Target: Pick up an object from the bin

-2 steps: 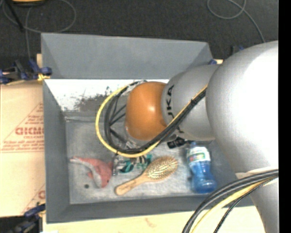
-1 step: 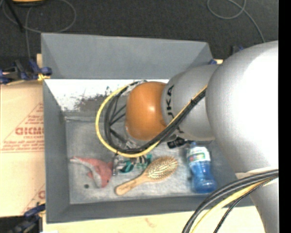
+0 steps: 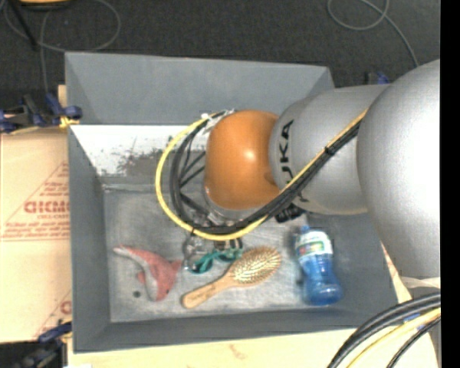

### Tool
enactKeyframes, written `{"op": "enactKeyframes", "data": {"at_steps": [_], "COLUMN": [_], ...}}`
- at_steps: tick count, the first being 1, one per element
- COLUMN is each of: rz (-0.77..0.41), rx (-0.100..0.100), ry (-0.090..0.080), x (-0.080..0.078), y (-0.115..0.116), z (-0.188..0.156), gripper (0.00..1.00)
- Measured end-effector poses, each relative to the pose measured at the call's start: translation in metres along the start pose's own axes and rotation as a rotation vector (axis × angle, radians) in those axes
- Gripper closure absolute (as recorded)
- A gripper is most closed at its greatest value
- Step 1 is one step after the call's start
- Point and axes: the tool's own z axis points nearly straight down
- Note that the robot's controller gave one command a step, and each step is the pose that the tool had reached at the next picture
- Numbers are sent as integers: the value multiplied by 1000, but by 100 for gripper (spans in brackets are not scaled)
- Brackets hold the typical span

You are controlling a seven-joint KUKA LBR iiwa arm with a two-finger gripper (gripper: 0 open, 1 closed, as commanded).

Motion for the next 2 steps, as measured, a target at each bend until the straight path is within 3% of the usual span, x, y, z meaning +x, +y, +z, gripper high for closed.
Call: {"op": "enactKeyframes", "data": {"at_steps": [1, 2], "rz": [51, 52], "rx": [-3, -4], "ry": [-5, -5], "x": [27, 27], "y": [-34, -33], "z": [-83, -83], "gripper": [0, 100]}}
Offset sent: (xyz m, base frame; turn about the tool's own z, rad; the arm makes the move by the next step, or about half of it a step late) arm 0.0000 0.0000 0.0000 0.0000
